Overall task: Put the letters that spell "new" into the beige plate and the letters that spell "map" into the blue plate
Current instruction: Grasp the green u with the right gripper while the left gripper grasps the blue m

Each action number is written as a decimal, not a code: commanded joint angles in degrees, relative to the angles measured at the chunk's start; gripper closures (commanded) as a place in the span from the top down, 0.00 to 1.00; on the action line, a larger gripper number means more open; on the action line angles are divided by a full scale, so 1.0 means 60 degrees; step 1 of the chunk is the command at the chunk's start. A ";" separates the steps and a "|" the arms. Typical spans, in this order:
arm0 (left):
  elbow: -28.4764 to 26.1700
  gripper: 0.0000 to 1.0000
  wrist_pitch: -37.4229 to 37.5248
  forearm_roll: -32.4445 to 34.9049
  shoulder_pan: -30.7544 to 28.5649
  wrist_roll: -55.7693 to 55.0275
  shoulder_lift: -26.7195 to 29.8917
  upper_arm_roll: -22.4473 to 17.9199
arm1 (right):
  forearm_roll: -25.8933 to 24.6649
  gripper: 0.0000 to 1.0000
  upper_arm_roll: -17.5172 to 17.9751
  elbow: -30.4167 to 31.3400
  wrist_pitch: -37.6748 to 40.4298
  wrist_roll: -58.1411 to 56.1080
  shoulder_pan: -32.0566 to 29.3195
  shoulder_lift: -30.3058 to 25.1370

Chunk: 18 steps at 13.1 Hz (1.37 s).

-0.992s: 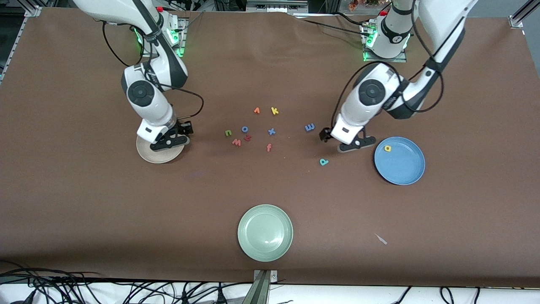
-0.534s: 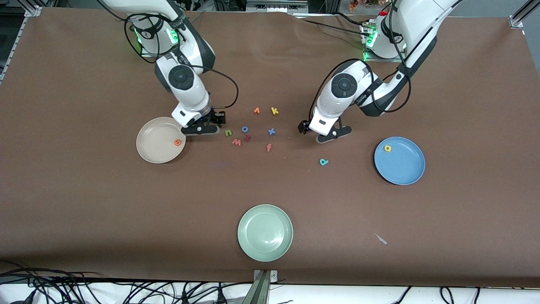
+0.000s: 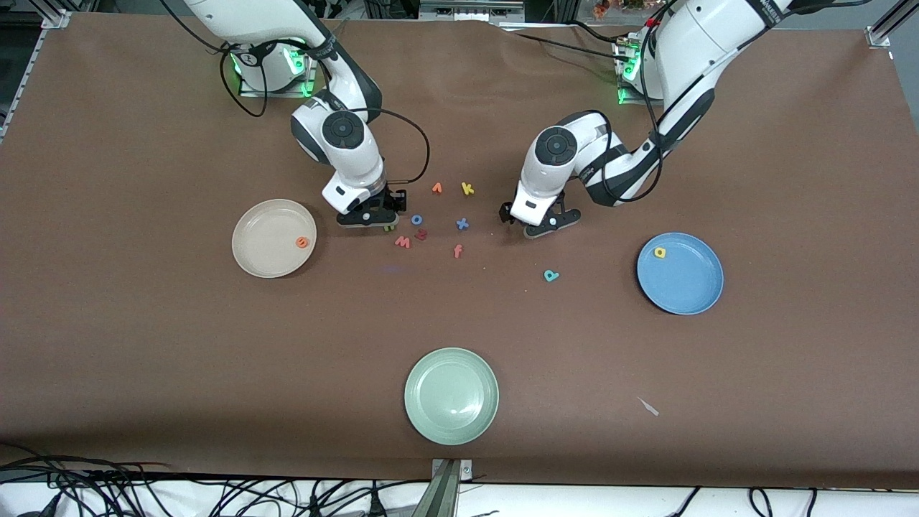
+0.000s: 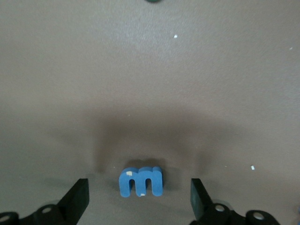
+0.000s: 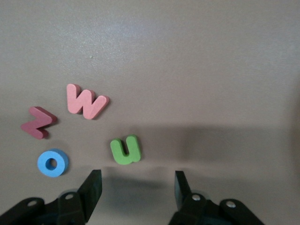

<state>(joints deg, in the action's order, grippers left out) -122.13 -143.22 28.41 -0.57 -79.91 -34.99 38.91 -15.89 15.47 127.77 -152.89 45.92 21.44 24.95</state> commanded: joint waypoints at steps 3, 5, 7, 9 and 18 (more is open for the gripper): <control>0.0125 0.79 -0.0036 0.0334 0.0154 -0.0568 -0.0042 -0.0070 | -0.0442 0.65 0.0014 -0.0172 -0.0226 0.0374 0.0044 0.0280; 0.0125 0.74 -0.0036 0.0334 0.0227 -0.0598 -0.0057 -0.0084 | -0.0443 0.60 0.0014 -0.0186 -0.0415 0.0374 0.0044 0.0339; 0.0096 0.68 -0.0036 0.0349 0.0242 -0.0671 -0.0057 -0.0084 | -0.0443 0.54 0.0014 -0.0201 -0.0460 0.0359 0.0044 0.0383; 0.0111 0.64 -0.0036 0.0349 0.0228 -0.0671 -0.0057 -0.0084 | -0.0515 0.54 0.0014 -0.0318 -0.0460 0.0359 0.0044 0.0426; 0.0111 0.50 -0.0036 0.0378 0.0169 -0.0511 -0.0174 -0.0128 | -0.0749 0.49 0.0014 -0.0728 -0.0475 0.0315 0.0191 0.0720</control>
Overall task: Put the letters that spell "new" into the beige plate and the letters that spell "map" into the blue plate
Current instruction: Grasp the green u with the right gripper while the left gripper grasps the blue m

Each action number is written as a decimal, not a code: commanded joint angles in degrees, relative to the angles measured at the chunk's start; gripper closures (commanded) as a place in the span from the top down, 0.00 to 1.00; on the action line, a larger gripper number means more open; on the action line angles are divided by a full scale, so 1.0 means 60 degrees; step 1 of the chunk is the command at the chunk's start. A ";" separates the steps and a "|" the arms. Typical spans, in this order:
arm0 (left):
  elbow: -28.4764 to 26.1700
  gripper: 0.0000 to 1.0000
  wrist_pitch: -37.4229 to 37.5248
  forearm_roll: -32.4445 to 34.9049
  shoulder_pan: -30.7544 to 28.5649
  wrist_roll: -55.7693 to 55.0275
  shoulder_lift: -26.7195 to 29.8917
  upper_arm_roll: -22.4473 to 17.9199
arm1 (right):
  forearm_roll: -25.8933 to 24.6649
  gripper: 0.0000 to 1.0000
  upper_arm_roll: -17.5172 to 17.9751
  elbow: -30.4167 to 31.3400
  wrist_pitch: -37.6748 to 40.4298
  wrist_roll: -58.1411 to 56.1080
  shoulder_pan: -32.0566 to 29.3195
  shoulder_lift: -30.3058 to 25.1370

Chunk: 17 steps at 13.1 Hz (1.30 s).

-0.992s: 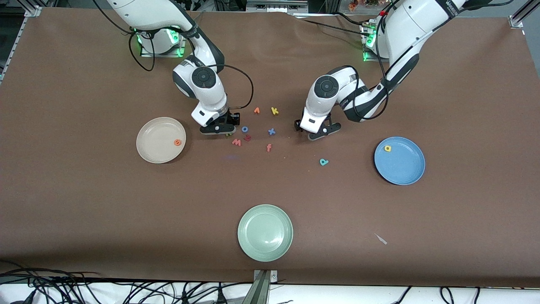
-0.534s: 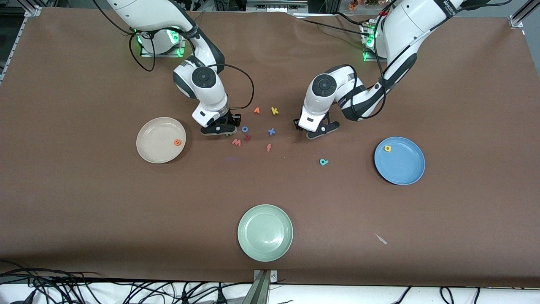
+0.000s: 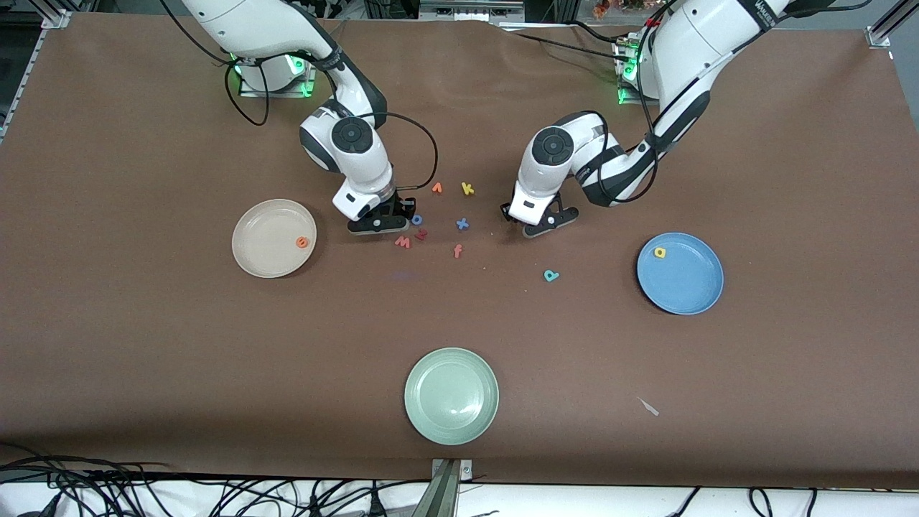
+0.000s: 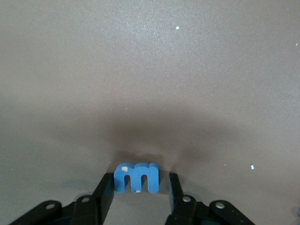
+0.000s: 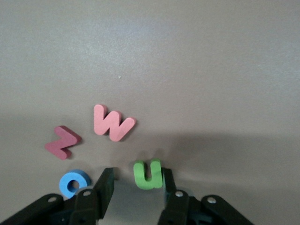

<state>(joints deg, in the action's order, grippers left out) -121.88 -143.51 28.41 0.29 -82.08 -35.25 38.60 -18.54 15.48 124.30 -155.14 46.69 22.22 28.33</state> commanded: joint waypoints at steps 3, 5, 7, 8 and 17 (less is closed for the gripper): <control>0.0084 0.50 0.0012 0.0772 -0.0048 -0.0148 -0.0247 -0.0149 | -0.0426 0.45 -0.0031 -0.0121 -0.0144 0.0172 0.0061 0.0141; 0.0084 0.50 0.0012 0.0904 -0.0048 -0.0148 -0.0277 -0.0164 | -0.0441 0.40 -0.0045 -0.0120 -0.0144 0.0172 0.0061 0.0141; 0.0084 0.50 0.0012 0.0992 -0.0048 -0.0148 -0.0291 -0.0193 | -0.0455 0.31 -0.0045 -0.0106 -0.0144 0.0128 0.0032 0.0141; 0.0084 0.50 0.0012 0.1094 -0.0048 -0.0148 -0.0291 -0.0266 | -0.0455 0.28 -0.0060 -0.0077 -0.0144 0.0128 0.0032 0.0141; 0.0113 0.36 0.0027 0.1578 -0.0077 -0.0134 -0.0409 -0.0281 | -0.0265 0.17 -0.1506 0.0214 0.1408 -0.3248 0.0003 -0.1248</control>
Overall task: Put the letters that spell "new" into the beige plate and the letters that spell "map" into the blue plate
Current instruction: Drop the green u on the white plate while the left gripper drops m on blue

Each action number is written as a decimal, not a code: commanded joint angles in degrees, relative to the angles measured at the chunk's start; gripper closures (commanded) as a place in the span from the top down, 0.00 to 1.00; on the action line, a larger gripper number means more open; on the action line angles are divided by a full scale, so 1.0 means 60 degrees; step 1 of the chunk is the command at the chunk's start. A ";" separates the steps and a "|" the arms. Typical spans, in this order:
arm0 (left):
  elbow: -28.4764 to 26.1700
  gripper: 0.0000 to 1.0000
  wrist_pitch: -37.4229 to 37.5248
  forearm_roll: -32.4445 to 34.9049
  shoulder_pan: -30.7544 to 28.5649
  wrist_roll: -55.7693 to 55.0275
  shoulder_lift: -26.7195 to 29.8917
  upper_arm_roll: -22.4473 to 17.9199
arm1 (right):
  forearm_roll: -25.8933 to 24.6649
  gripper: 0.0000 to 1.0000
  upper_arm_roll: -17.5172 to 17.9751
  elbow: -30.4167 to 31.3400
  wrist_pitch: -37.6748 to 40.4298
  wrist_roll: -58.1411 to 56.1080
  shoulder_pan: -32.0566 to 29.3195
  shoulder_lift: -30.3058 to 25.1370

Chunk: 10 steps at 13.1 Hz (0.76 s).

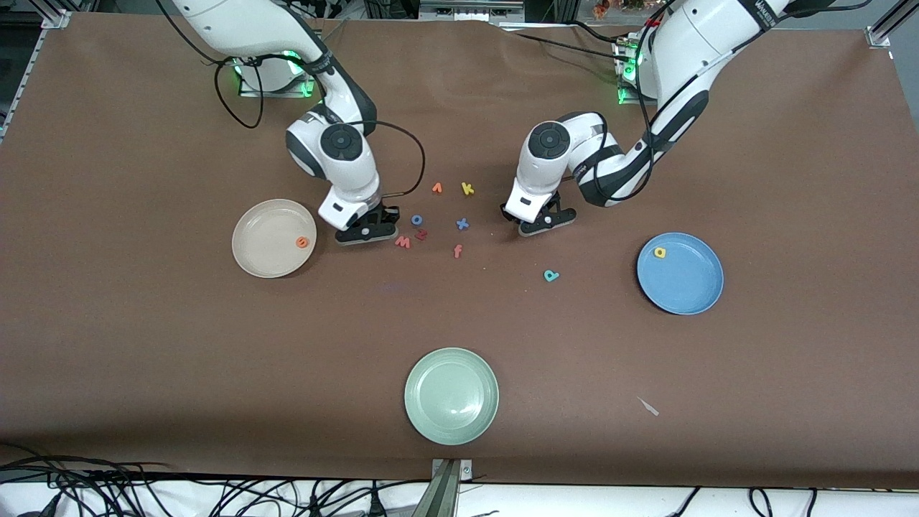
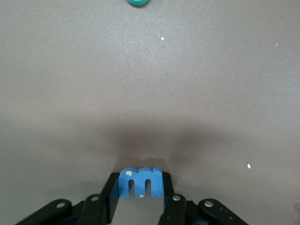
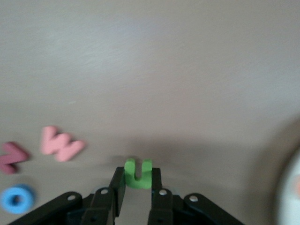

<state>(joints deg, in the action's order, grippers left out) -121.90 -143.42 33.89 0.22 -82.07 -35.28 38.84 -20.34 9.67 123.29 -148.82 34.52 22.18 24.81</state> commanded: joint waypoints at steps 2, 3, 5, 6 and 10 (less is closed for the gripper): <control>0.0524 0.35 0.0405 0.0607 -0.0066 -0.0150 -0.0331 -0.0263 | 0.0035 0.17 -0.1242 0.0748 0.0370 -0.3005 -0.0136 -0.1014; 0.0802 0.34 0.0683 0.0520 -0.0124 -0.0150 -0.0317 -0.0219 | 0.0035 0.17 -0.1404 0.0837 0.0370 -0.3769 -0.0369 -0.1131; 0.1154 0.30 0.1225 0.0286 -0.0489 0.0199 -0.0287 -0.0001 | 0.0035 0.17 -0.1421 0.1085 0.0326 -0.4811 -0.1042 -0.1205; 0.1330 0.30 0.1474 -0.0122 -0.0767 0.0752 -0.0273 0.0131 | 0.0021 0.19 -0.1421 0.1246 0.0166 -0.5034 -0.1292 -0.1206; 0.2662 0.31 0.3596 -0.1457 -0.1718 0.3592 -0.0272 0.0235 | 0.0414 0.62 -0.0679 0.1438 -0.0012 -0.3361 -0.1309 -0.1352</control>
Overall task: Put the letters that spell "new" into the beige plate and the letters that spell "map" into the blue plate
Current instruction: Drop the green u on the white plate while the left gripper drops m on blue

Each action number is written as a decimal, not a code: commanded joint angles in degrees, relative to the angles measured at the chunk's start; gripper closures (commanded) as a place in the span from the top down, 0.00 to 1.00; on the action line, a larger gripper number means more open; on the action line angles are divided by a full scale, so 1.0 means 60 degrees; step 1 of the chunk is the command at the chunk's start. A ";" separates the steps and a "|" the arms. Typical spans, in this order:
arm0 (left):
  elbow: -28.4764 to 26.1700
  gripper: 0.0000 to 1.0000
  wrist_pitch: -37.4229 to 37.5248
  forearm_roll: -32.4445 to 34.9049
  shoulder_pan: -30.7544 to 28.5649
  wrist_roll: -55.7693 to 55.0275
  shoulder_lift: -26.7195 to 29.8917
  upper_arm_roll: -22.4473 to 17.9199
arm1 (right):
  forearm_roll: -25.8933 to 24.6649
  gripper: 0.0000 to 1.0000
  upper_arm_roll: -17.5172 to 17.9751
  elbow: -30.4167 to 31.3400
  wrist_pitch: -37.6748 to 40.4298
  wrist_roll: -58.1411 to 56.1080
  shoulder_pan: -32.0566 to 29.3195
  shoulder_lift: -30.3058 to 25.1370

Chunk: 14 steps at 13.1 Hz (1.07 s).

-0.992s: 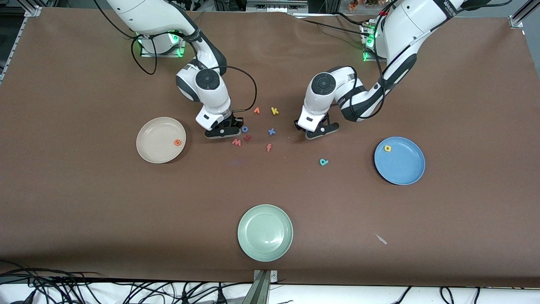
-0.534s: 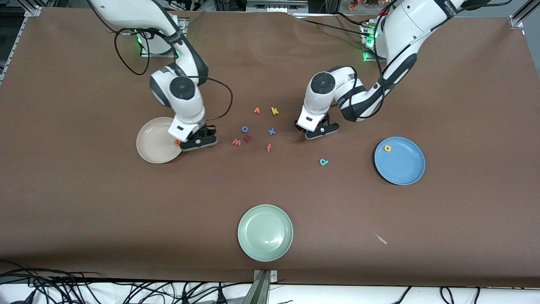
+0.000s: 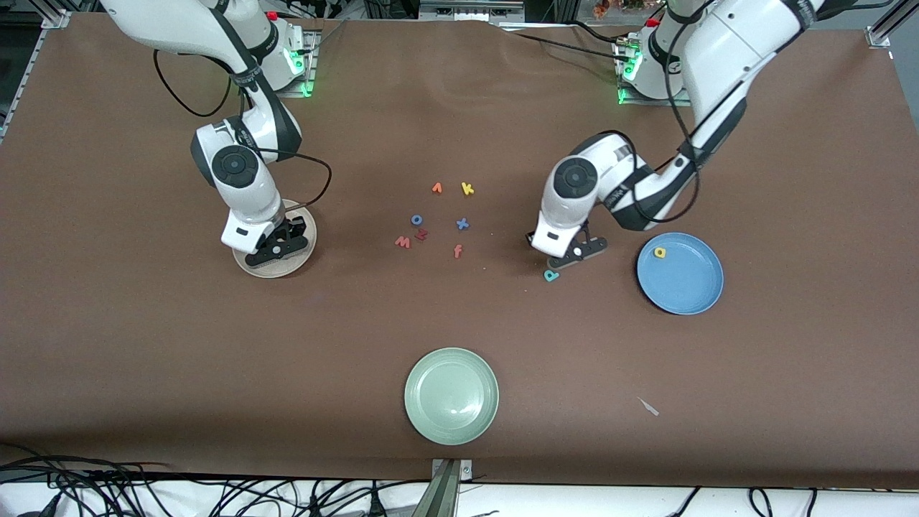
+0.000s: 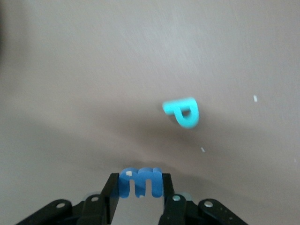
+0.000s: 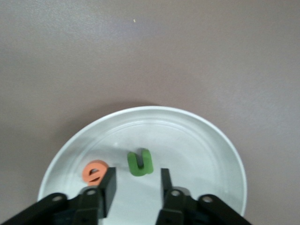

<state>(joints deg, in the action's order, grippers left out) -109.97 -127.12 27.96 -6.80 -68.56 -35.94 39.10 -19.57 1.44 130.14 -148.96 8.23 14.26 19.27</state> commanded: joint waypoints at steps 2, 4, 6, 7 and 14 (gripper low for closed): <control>0.1070 0.31 0.1788 -0.0675 -0.1295 0.3097 -0.0133 0.0207 | 0.0375 0.63 0.1704 0.0094 0.0042 0.3290 0.0040 -0.0371; 0.1422 0.32 0.2668 -0.0676 -0.1809 0.4666 -0.0147 0.0192 | 0.0405 0.63 0.2497 -0.0825 0.0057 0.5357 0.0113 0.0328; 0.1424 0.32 0.3255 -0.0632 -0.2525 0.6304 -0.0132 0.0177 | 0.0390 0.63 0.3011 -0.1561 0.0057 0.6738 0.0273 0.0946; 0.1366 0.32 0.3301 -0.0574 -0.2834 0.7213 -0.0161 0.0119 | 0.0376 0.63 0.3012 -0.1810 0.0057 0.7107 0.0521 0.1166; 0.1379 1.00 0.3272 -0.0500 -0.3540 0.9815 -0.0221 -0.0043 | 0.0302 0.63 0.2954 -0.2252 -0.0178 0.7521 0.0904 0.2017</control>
<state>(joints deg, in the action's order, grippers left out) -102.51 -108.25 25.67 -28.64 -11.31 -38.02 38.26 -18.02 19.40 118.26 -149.92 52.20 19.01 30.15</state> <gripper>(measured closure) 0.229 0.366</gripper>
